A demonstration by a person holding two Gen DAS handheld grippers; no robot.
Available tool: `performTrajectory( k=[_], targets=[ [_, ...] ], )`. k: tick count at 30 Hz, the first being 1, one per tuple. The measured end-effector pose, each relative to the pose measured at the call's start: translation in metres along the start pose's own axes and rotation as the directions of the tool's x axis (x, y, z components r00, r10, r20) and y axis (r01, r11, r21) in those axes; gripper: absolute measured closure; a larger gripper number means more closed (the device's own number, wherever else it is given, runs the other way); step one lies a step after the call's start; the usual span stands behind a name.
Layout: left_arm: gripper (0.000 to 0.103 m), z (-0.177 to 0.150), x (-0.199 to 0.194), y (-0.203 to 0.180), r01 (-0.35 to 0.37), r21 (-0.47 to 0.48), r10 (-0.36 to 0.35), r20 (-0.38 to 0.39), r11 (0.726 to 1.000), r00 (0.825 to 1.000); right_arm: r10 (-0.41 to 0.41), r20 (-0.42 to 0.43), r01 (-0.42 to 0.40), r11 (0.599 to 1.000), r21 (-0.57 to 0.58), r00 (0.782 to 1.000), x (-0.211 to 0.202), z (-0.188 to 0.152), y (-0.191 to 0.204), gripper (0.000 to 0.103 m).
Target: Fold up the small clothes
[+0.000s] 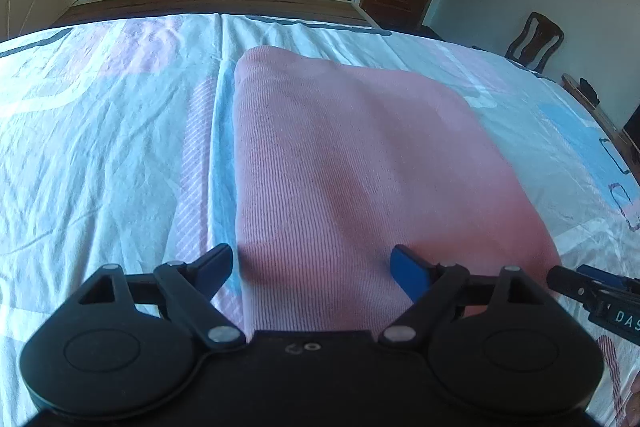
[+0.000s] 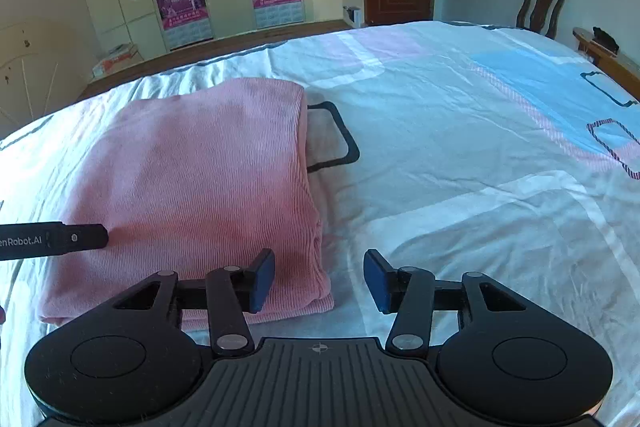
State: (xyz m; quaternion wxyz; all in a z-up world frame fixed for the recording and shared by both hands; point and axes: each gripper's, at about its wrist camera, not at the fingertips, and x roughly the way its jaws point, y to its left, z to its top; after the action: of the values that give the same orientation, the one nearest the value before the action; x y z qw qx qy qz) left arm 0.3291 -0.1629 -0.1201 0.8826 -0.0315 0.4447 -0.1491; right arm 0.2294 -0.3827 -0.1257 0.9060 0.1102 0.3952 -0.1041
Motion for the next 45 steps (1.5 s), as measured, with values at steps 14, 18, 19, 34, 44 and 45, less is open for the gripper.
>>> performTrajectory(
  k=[14,18,19,34,44,45],
  targets=[
    [0.013,0.028,0.026,0.02,0.011,-0.099,-0.013,-0.014,0.995,1.0,0.181,-0.026,-0.18,0.983,0.018,0.983,0.061,0.053,-0.016,0.026],
    [0.015,0.031,0.039,0.027,0.074,-0.13,-0.078,-0.025,0.989,0.997,0.22,-0.049,-0.217,0.975,0.052,0.974,0.085,0.062,-0.025,0.026],
    [0.017,0.031,0.041,0.028,0.088,-0.134,-0.093,-0.027,0.987,0.995,0.245,-0.065,-0.24,0.968,0.067,0.967,0.091,0.064,-0.027,0.027],
    [0.058,0.034,0.047,0.015,0.133,-0.122,-0.133,0.009,0.984,0.991,0.426,-0.115,-0.406,0.9,0.161,0.897,0.117,0.068,-0.02,0.08],
    [0.067,0.05,-0.001,0.021,0.179,-0.11,-0.168,0.104,0.978,0.98,0.546,-0.034,-0.533,0.829,0.172,0.837,0.069,0.078,0.009,0.081],
    [0.067,0.052,-0.008,0.026,0.182,-0.118,-0.169,0.114,0.976,0.979,0.554,-0.031,-0.542,0.824,0.165,0.832,0.064,0.079,0.015,0.081]
  ],
)
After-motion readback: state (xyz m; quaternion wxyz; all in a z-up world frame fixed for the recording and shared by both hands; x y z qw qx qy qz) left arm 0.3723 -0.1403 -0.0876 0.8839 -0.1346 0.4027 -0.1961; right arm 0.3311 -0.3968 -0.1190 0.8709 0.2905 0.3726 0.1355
